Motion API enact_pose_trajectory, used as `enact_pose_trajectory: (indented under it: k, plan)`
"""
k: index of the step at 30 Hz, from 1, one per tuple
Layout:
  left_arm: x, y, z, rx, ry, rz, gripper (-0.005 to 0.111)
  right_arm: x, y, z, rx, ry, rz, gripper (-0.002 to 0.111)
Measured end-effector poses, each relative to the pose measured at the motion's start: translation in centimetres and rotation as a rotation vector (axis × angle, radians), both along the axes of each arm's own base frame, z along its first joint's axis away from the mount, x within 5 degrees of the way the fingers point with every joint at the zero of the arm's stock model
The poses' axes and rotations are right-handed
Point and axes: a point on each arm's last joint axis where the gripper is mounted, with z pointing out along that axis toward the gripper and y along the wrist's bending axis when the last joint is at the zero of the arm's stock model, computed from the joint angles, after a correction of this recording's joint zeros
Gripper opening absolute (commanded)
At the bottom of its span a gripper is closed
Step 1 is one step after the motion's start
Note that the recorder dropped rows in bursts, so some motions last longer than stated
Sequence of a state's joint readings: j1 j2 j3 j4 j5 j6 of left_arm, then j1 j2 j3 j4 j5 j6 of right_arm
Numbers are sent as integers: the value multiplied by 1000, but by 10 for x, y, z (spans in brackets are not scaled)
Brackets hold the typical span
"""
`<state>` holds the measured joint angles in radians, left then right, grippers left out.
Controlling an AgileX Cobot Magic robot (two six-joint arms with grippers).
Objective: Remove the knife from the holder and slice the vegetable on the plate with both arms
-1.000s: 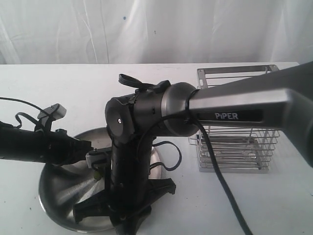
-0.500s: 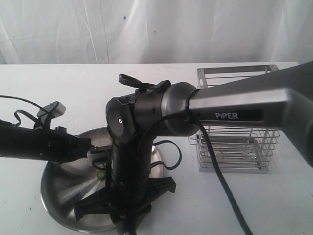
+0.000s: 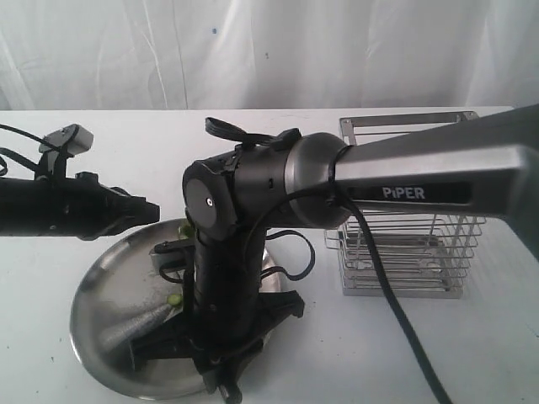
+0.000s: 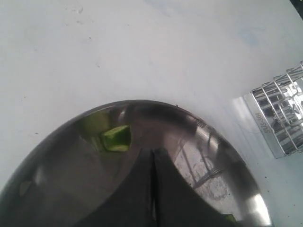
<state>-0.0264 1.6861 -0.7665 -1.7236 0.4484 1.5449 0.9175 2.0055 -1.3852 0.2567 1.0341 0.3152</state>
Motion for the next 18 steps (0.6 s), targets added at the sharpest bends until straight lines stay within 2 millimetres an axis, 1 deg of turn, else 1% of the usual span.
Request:
enact_pose_trajectory:
  k: [3,6,12,15,18]
  plan:
    - [-1,1,5,-5,1,24,0,0,0,0,0,0,0,0]
    - [-3,4,5,11,15,59,0,0,0,0,0,0,0,0]
    - [-20,11,-2,67,58,120,0,0,0,3,4,-9,0,0]
    - [-25,13,1,76,59,147,0,2,-1,3,4,-9,-4,0]
    - [-27,14,8,69,48,170,0,7,-6,4,6,-10,-23,0]
